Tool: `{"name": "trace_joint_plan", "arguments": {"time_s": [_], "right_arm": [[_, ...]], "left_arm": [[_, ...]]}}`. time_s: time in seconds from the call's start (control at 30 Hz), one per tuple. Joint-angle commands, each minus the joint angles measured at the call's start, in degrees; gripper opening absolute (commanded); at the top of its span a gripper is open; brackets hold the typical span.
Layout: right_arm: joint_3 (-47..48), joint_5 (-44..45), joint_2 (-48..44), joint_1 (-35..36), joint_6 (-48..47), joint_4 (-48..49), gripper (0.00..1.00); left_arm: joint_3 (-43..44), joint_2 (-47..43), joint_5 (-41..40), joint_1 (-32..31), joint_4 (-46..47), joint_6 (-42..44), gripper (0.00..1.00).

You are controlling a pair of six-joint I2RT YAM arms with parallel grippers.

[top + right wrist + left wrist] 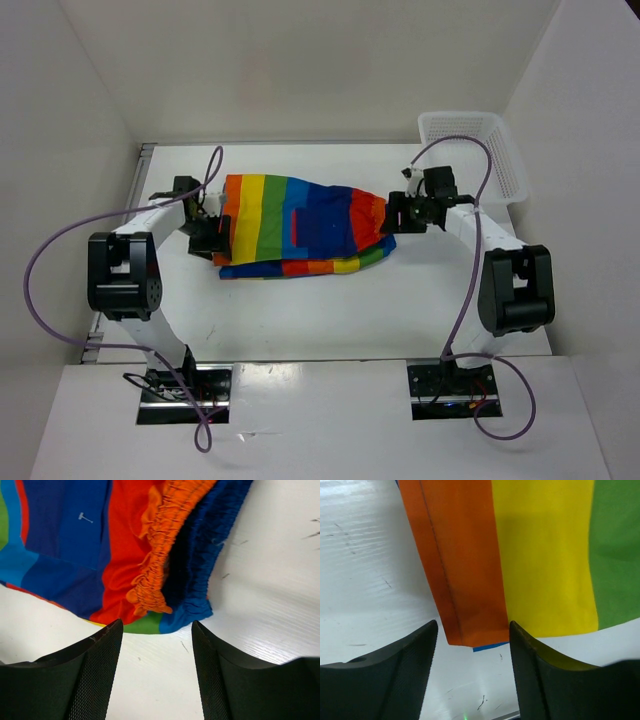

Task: Fold and stack the shorts
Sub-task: Fold the shorts

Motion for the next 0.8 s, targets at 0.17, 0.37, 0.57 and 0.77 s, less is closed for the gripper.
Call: {"name": "trace_joint_plan", "arguments": {"time_s": [0.17, 0.37, 0.57, 0.77], "right_arm": [[-0.43, -4.7, 2.12, 0.37, -1.04, 4.17, 0.61], [1.14, -4.18, 6.07, 0.37, -0.43, 6.1, 0.59], [5.01, -3.56, 10.47, 0.89, -1.04, 6.63, 0.47], [7.3, -4.62, 9.68, 0.9, -5.78, 5.23, 0.24]], "left_arm": [[1.36, 5.77, 5.38, 1.67, -3.05, 0.23, 0.53], [1.36, 6.91, 5.91, 1.67, -3.58, 0.23, 0.3], [2.5, 7.44, 6.44, 1.67, -4.63, 0.23, 0.12], [3.02, 6.13, 4.77, 2.2, -5.77, 0.23, 0.02]]}}
